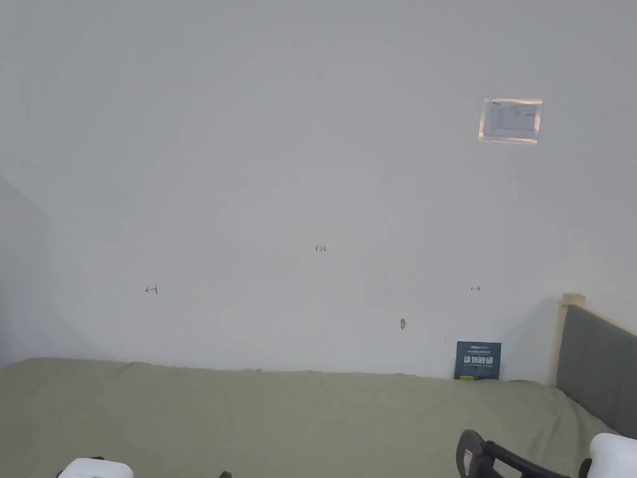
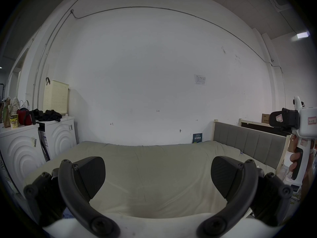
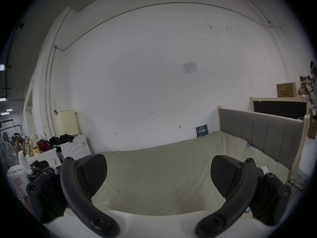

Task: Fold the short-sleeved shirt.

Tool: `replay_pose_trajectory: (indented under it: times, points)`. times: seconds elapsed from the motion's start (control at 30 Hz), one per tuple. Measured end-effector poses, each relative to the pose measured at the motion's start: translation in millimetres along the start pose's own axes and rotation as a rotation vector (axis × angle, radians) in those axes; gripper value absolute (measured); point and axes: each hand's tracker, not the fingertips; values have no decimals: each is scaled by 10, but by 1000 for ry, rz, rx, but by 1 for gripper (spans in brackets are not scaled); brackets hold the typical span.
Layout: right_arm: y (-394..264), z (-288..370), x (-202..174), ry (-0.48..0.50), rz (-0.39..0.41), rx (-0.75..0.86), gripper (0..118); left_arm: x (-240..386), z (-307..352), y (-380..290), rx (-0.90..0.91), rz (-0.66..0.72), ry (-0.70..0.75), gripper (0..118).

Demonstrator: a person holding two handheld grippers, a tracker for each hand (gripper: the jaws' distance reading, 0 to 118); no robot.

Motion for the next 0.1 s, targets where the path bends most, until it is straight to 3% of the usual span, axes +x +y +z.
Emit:
replay_pose_trajectory:
  times: [0.1]
  points:
    - [13,-24,21,77,11,-57,118,-8,-6,-3,4,7,3,118]
